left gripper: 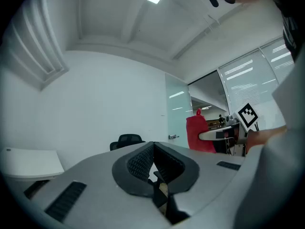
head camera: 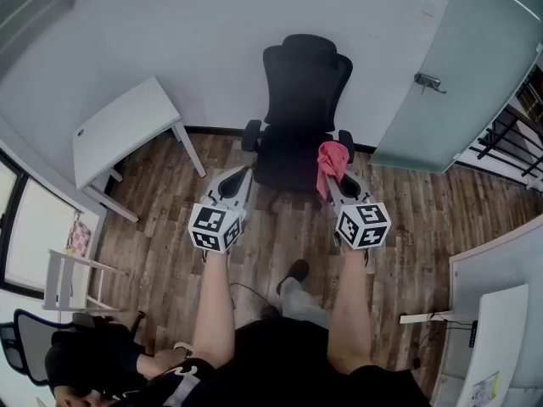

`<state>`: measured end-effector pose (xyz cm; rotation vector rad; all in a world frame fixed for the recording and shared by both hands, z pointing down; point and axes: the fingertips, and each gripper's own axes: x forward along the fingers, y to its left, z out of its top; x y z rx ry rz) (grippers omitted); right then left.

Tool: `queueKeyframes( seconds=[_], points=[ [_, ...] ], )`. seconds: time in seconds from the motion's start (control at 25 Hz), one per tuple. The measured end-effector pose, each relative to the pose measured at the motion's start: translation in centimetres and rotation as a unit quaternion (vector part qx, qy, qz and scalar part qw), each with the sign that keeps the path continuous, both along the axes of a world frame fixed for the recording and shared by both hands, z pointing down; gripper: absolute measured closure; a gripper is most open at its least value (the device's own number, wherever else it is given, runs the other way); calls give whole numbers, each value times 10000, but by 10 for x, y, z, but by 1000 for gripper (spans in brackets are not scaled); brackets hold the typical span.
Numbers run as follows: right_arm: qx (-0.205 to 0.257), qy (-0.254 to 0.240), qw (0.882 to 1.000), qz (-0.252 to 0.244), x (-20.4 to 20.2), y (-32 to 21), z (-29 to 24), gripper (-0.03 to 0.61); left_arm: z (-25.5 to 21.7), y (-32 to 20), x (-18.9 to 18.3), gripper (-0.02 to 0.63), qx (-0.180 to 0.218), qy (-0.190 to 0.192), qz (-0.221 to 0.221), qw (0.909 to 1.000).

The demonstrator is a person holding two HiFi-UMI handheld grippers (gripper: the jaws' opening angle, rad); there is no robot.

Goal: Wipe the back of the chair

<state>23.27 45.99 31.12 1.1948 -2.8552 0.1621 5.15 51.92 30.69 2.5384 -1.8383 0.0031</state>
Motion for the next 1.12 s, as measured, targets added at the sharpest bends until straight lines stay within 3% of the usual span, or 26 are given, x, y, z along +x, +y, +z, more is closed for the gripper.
queueKeyframes(
  seconds=[0.48, 0.96, 1.12],
  points=[
    [-13, -22, 10000, 56, -3, -41, 2, 503, 5, -43, -3, 589, -47, 30, 73, 10000],
    [-281, 98, 9996, 26, -18, -156, 22, 503, 23, -150, -29, 589, -204, 174, -24, 9996],
    [-397, -51, 9992, -73, -17, -192, 26, 503, 21, -181, -28, 589, -192, 66, -12, 9998]
  ],
)
